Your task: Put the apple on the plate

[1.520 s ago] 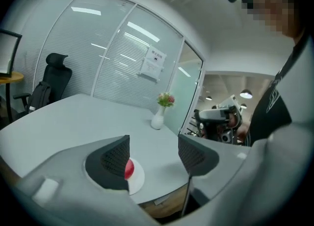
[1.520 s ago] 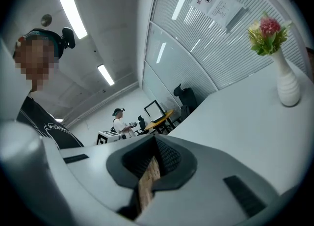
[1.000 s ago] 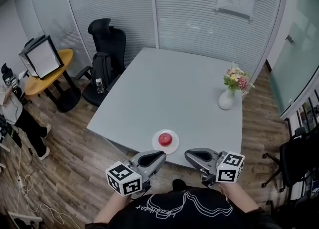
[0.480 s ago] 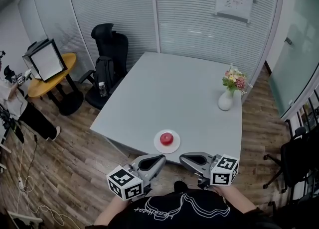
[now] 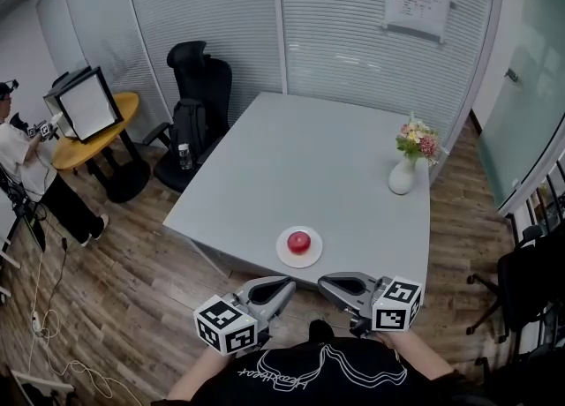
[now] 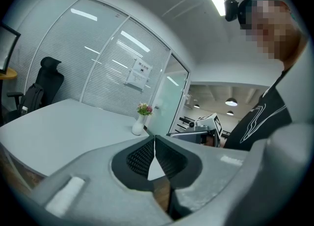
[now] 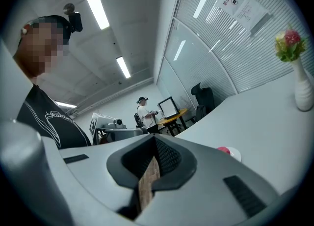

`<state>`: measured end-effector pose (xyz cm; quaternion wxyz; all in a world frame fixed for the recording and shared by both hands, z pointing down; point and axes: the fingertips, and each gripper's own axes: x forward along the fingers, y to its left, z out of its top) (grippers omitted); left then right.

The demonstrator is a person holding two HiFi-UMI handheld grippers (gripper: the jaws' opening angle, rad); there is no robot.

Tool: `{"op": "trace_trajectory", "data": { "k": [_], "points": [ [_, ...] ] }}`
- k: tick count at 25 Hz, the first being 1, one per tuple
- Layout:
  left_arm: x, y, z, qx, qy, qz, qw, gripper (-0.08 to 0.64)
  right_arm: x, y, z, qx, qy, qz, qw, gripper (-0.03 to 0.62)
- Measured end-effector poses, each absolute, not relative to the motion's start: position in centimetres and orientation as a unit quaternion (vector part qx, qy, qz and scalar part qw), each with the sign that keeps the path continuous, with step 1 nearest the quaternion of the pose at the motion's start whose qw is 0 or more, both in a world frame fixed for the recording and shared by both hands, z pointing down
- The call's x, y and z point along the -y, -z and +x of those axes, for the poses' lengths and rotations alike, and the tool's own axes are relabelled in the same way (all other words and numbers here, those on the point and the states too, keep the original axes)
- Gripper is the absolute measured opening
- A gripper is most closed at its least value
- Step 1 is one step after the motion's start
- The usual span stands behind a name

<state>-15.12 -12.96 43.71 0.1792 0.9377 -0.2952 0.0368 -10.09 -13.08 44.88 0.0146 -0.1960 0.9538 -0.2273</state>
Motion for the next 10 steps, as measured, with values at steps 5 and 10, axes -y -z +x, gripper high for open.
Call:
{"op": "trace_trajectory", "data": {
  "k": [5, 10],
  "points": [
    [12.3, -43.6, -15.6, 0.295, -0.033, 0.938, 0.177, 0.018, 12.7, -45.0, -10.1, -0.952, 0.226, -0.205, 0.014, 0.008],
    [11.9, -43.0, -16.5, 0.296, -0.033, 0.939, 0.171, 0.018, 12.3, -44.4, -10.7, -0.953, 0.222, -0.206, 0.019, 0.008]
  ]
}}
